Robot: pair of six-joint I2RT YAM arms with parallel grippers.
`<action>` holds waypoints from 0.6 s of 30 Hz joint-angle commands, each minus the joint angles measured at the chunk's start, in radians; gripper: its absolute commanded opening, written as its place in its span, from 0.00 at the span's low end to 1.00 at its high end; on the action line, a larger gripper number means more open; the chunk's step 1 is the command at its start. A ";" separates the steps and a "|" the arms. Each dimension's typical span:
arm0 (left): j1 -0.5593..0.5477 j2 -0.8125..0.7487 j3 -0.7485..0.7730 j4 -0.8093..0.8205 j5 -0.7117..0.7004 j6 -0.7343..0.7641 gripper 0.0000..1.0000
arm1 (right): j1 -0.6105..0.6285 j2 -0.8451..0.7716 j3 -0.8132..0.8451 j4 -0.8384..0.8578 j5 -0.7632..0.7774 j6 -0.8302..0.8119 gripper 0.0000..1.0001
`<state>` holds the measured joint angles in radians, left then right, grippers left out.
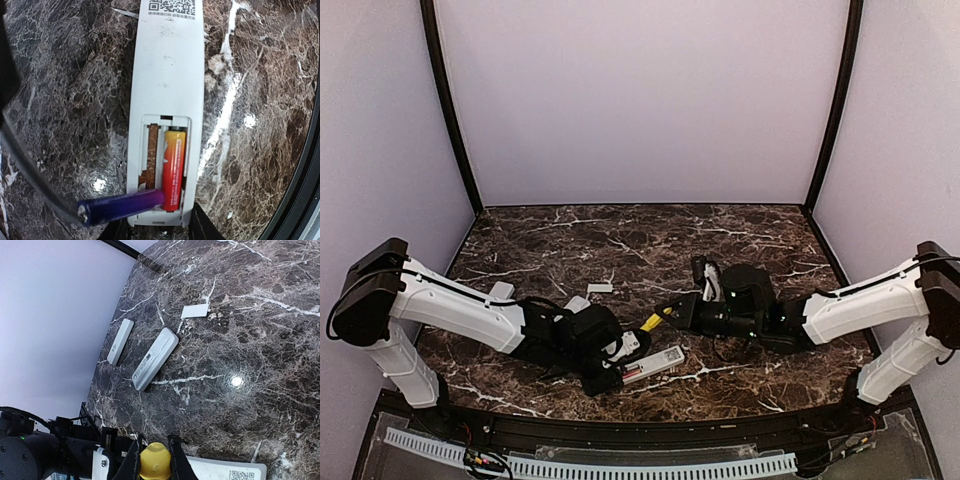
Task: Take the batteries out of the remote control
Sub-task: Remove the battery from the remote control without the battery cover.
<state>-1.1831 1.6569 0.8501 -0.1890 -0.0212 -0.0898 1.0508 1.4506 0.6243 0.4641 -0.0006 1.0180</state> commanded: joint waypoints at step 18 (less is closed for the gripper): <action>-0.004 -0.083 -0.035 0.025 -0.042 -0.068 0.48 | -0.022 -0.117 0.028 -0.199 0.132 -0.106 0.00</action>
<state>-1.1870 1.6413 0.8402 -0.1738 -0.0490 -0.1287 1.0374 1.4174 0.6292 0.3367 0.0731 0.9672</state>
